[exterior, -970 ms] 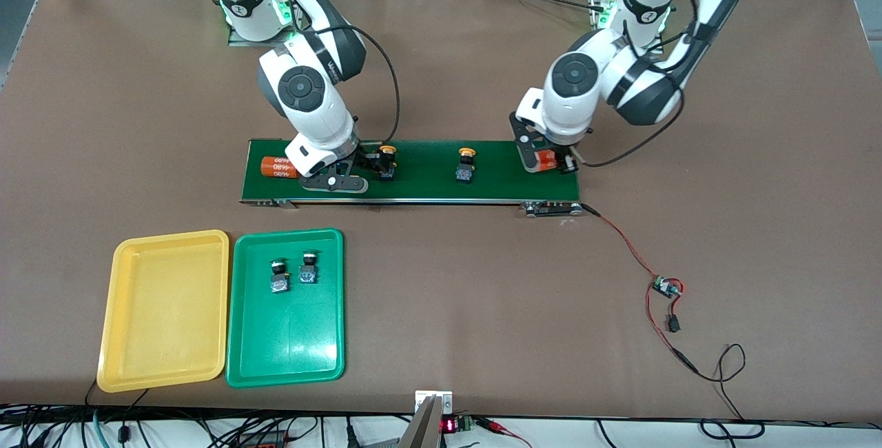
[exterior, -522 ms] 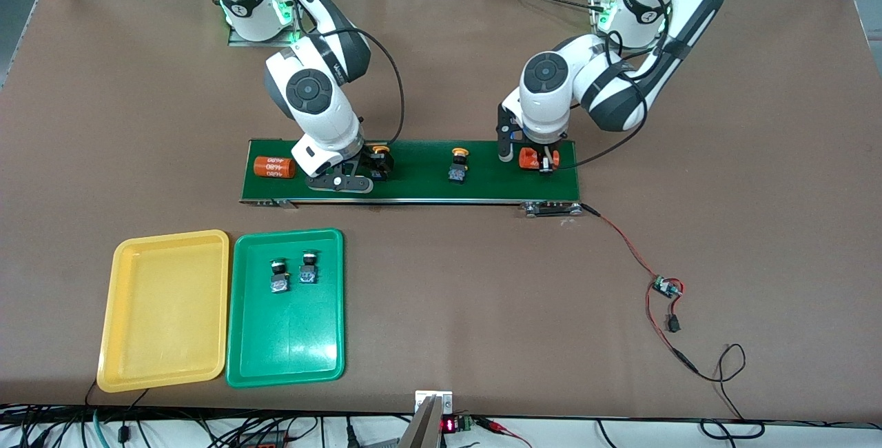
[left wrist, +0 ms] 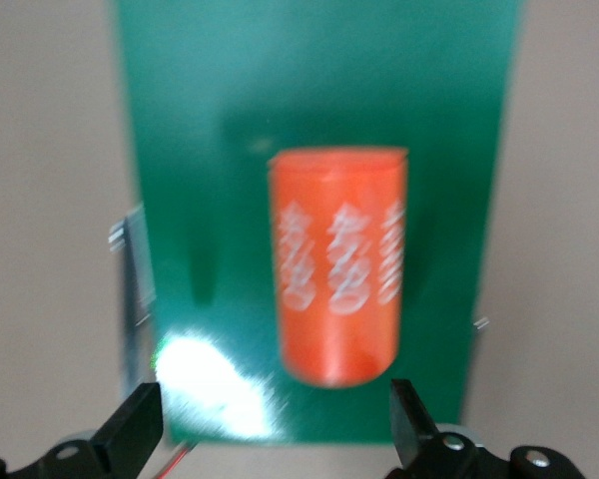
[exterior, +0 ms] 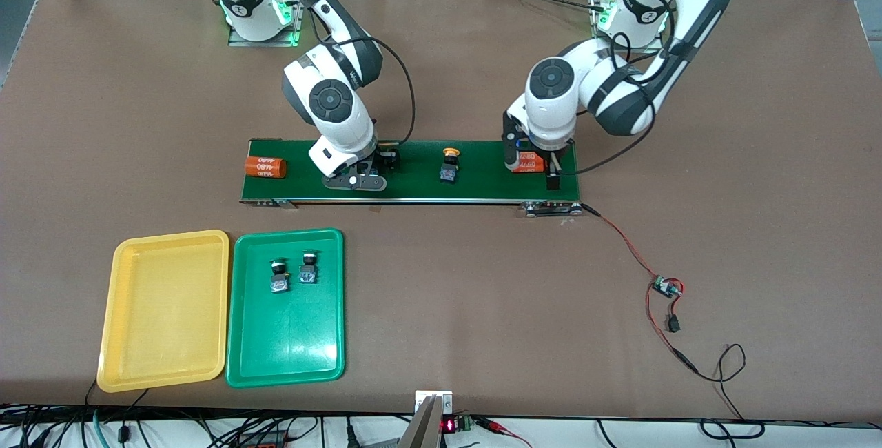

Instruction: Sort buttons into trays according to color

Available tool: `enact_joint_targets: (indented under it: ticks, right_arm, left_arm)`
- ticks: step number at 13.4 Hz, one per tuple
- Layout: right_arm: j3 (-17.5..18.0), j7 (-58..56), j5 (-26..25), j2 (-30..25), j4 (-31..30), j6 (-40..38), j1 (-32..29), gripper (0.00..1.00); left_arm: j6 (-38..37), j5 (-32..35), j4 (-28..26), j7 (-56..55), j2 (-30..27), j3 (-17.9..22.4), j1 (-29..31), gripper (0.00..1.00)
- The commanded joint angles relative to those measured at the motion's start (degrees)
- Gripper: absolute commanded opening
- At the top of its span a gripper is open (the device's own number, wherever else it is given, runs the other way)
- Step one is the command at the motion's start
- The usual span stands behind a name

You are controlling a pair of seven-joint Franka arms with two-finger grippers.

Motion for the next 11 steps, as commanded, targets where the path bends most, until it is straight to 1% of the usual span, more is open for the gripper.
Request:
enact_joint_targets:
  ticks: [1,2,3,4,5,6,7,8,9,11]
  right_arm:
    - [0.0,0.1,-0.7,-0.8,0.9,-2.4,-0.2,0.57]
    - [0.0,0.0,-0.8,-1.3,0.9,-3.6,-0.4,0.48]
    - [0.0,0.3,-0.8,-1.6,1.0,-4.8,-0.5,0.37]
    - [-0.2,0.0,-0.9,-2.0,1.0,-5.4,-0.6,0.27]
    - [-0.3,-0.6,-1.0,-2.6,1.0,-5.4,-0.8,0.17]
    - [-0.3,-2.5,-0.9,-3.4,1.1,-5.7,-1.7,0.11]
    - [-0.3,-4.2,-1.0,-3.9,1.1,-6.8,-2.3,0.11]
    - [-0.3,-5.7,-0.9,-4.9,1.9,-8.6,-3.0,0.11]
    - [-0.3,-7.5,-0.9,-5.1,3.6,-11.7,-4.4,0.11]
    - [-0.4,-13.2,-0.9,-5.4,10.0,-19.2,-7.3,0.11]
  left_arm:
    - [-0.6,0.8,4.4,1.1,-3.1,6.6,-0.4,1.00]
    - [-0.6,-0.2,6.3,0.5,-3.0,8.6,-0.4,1.00]
    - [-0.6,-3.2,7.8,-0.5,-3.1,10.1,-0.4,1.00]
    - [-0.6,-6.5,9.1,-3.1,-3.2,12.9,-0.4,1.00]
    - [-1.0,-10.0,10.2,-5.7,-3.4,14.4,-0.4,1.00]
    - [-2.6,-13.2,11.9,-8.3,-3.3,14.5,-0.4,1.00]
    - [-4.5,-14.4,13.6,-12.3,-3.1,14.6,-0.5,1.00]
    - [-5.4,-14.2,14.9,-18.9,-3.1,14.6,-0.4,1.00]
    - [-5.6,-14.2,15.8,-27.9,-3.2,14.6,-0.4,1.00]
    - [-8.3,-14.4,18.7,-38.7,-3.1,16.9,-0.7,1.00]
